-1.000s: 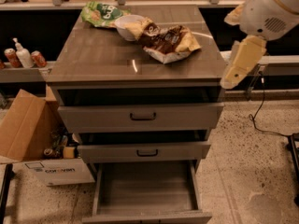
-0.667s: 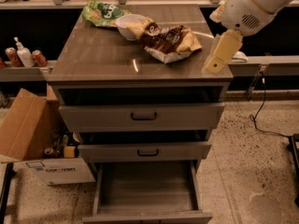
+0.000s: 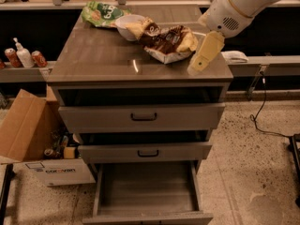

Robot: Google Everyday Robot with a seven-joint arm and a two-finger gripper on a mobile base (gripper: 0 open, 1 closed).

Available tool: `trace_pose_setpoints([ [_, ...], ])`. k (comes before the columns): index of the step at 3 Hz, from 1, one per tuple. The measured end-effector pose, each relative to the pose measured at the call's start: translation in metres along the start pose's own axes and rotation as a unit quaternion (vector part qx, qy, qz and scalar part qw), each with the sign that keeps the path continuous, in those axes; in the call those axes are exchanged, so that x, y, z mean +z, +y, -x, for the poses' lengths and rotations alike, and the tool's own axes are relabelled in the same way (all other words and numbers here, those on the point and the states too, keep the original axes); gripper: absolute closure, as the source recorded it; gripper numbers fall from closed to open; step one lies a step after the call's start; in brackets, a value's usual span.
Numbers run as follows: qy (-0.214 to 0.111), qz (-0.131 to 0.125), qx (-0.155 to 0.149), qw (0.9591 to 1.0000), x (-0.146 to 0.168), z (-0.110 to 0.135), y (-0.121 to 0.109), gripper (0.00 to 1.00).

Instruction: Place brown chip bag into bottom drawer

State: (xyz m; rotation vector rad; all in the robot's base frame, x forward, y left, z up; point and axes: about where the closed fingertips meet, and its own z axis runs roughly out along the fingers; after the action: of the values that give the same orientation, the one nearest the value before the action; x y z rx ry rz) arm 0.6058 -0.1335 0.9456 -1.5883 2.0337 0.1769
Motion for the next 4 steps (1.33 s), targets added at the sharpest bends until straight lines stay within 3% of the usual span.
trace_pose_setpoints([
  [1, 0.009, -0.013, -0.003, 0.9999, 0.014, -0.002, -0.011, 0.0],
  [2, 0.009, -0.039, -0.023, 0.9989, 0.036, 0.006, -0.052, 0.0],
  [3, -0.007, -0.051, -0.026, 0.9984, 0.055, 0.008, -0.084, 0.0],
  [4, -0.026, -0.044, -0.023, 0.9984, 0.082, 0.011, -0.11, 0.02],
])
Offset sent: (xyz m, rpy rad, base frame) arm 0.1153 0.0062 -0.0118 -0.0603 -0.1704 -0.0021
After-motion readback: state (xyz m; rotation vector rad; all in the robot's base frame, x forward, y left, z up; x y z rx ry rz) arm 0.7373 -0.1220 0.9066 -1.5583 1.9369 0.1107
